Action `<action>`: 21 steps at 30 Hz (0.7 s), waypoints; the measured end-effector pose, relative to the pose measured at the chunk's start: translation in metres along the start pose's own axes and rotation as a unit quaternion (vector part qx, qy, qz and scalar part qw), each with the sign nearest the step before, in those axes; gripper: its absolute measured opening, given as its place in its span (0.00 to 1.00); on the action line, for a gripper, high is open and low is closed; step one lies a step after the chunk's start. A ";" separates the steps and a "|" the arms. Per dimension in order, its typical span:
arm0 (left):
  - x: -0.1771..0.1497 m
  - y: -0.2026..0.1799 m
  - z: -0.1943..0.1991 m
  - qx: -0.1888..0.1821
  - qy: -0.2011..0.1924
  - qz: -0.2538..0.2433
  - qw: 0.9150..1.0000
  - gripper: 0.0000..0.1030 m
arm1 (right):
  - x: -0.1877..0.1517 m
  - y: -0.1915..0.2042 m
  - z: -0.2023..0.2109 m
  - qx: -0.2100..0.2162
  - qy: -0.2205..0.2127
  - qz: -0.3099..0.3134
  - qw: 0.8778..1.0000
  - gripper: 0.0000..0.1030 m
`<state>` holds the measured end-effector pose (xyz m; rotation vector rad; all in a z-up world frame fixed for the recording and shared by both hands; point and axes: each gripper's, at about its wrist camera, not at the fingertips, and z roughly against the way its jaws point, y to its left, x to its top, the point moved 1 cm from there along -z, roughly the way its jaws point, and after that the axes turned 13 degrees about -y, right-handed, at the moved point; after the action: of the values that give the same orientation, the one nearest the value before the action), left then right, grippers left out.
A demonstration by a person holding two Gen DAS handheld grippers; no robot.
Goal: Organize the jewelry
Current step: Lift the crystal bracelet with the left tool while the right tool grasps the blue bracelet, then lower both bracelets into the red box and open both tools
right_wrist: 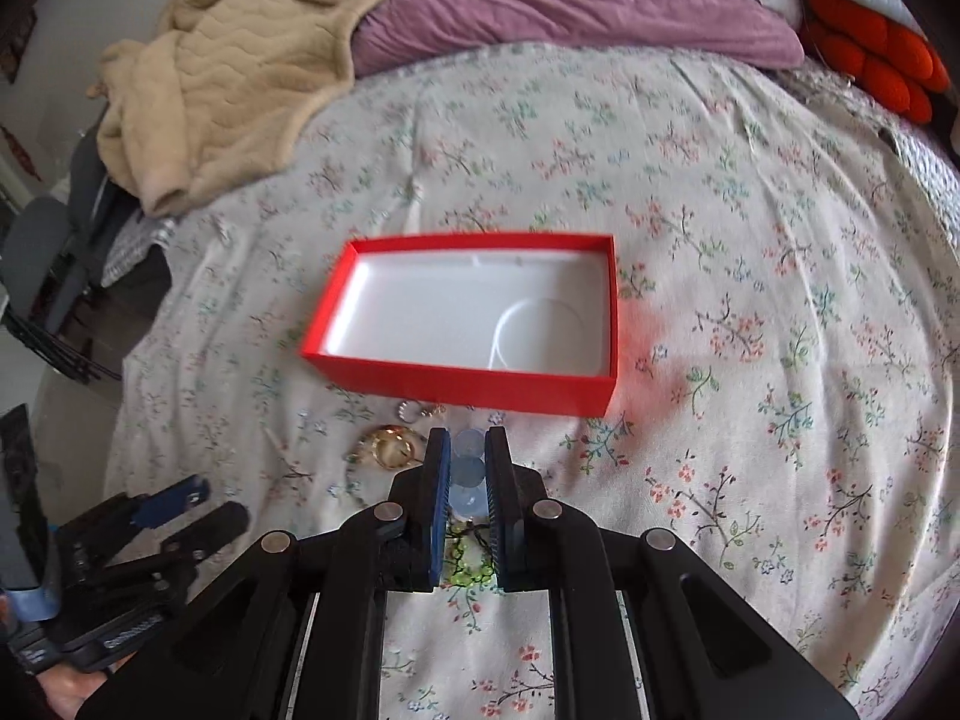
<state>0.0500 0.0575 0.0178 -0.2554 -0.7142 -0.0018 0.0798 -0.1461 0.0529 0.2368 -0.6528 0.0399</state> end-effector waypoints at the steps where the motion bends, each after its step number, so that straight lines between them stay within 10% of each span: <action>1: 0.003 -0.003 -0.001 -0.002 0.001 -0.002 1.000 0.54 | 0.003 0.000 0.005 0.002 -0.005 -0.001 1.000 0.12; 21: 0.090 -0.061 -0.056 -0.038 -0.023 -0.026 0.999 0.54 | 0.072 -0.015 0.022 0.049 -0.084 -0.048 0.994 0.12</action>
<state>0.1492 -0.0071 0.0493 -0.3108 -0.7668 -0.0741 0.1252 -0.1688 0.1106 0.3691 -0.8077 -0.0409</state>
